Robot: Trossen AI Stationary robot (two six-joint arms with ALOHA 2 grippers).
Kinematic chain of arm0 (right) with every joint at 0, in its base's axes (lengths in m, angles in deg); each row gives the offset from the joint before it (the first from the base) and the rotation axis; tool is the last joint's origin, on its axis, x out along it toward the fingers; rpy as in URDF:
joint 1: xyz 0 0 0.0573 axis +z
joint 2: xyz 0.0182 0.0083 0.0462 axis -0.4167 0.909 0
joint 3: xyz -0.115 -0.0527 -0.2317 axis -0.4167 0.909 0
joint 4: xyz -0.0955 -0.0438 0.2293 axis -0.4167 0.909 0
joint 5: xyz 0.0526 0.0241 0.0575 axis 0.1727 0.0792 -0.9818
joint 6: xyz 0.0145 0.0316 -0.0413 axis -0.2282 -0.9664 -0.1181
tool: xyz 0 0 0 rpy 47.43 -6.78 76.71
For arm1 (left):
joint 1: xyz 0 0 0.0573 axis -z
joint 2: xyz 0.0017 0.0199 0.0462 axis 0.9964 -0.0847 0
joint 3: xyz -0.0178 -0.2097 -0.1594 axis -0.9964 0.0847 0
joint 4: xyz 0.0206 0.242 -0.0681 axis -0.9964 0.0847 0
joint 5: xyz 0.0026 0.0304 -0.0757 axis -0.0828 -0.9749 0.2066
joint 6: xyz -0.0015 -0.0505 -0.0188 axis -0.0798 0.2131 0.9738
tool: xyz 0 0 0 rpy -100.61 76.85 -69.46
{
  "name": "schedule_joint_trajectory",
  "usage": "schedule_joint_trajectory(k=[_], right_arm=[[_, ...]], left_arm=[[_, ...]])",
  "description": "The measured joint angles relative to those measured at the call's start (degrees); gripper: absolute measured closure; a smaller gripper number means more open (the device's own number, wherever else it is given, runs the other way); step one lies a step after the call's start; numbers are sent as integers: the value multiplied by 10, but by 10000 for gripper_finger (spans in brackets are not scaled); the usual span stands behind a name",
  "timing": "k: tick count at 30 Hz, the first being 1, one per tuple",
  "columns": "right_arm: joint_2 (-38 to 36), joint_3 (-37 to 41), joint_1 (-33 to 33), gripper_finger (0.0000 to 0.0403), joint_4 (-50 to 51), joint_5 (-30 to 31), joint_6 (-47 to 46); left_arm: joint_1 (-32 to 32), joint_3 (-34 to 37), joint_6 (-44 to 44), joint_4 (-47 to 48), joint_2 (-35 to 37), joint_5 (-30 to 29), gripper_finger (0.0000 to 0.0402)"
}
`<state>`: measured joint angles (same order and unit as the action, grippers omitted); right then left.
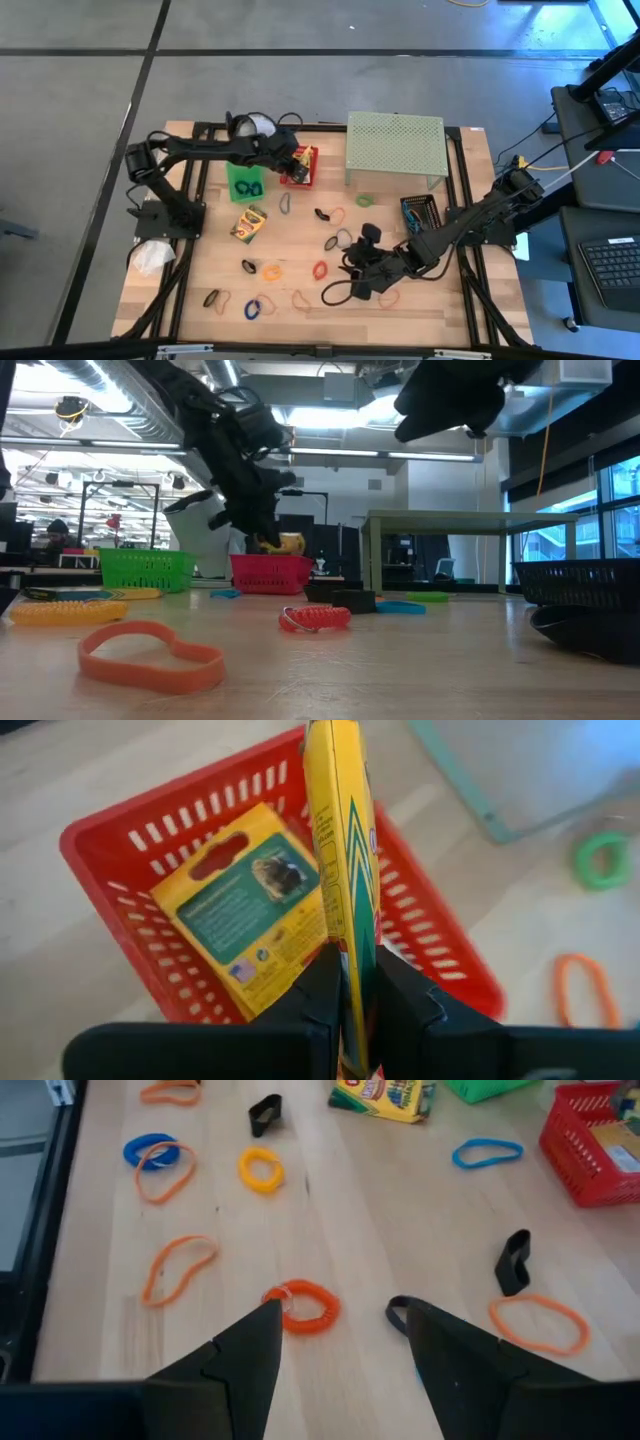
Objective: Pick & Place Office Desk Supplies
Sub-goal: Put the crayons box into the red basket
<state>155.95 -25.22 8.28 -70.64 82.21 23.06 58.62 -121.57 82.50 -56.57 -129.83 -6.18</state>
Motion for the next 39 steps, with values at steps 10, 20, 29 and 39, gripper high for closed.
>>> schedule_joint_trajectory(k=[10, 20, 29, 39], right_arm=[[0, 0, 21, 188, -4, 6, -1], [0, -1, 28, 188, -11, 19, -4], [0, -1, 28, 188, -14, 15, 0], [0, -1, 29, 188, -33, 0, 9]], left_arm=[[-2, -23, 4, 29, -58, 7, 369], [-16, -24, 24, 36, -60, 21, 361], [-17, -24, 30, 36, -60, 17, 316], [-16, -24, 29, 6, -58, 8, 246]])
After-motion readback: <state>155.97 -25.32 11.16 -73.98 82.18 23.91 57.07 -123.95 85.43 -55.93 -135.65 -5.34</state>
